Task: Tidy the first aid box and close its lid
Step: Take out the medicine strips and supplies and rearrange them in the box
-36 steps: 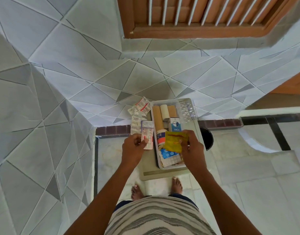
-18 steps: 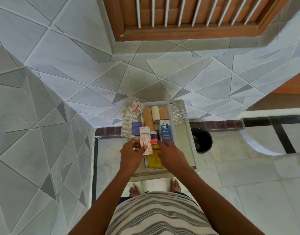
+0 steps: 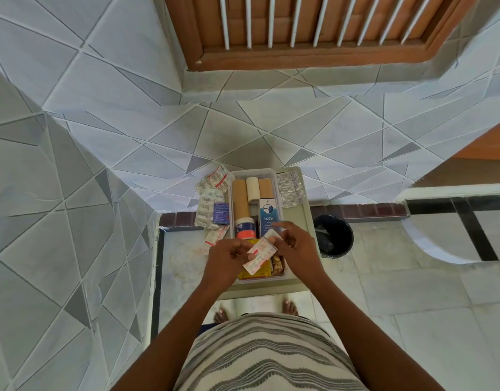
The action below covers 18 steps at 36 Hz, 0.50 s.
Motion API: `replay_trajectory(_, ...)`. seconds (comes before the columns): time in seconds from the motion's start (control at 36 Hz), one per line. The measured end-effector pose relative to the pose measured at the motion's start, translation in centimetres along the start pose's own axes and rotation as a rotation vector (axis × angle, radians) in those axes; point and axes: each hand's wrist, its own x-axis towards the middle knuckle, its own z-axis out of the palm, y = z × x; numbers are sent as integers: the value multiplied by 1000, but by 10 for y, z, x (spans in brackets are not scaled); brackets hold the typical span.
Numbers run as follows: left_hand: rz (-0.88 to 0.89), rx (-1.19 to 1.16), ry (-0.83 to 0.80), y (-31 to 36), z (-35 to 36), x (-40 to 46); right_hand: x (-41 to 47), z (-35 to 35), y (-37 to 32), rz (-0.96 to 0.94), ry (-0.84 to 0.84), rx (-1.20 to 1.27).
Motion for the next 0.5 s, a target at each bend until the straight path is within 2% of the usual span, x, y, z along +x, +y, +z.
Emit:
replay_trajectory(0.14,18,145,14,2,8,1,-8,-3,15,110,-11,-205)
replay_trajectory(0.22,36,171,29,-3,9,1,-14,-6,16,132,-84,-328)
replay_trajectory(0.33,128,279,5,-10,10,-1,-20,-6,15,103,-201,-447)
replay_trajectory(0.5,174,458,-92,-8,14,-7,-19,-3,11,-13,-295,-597)
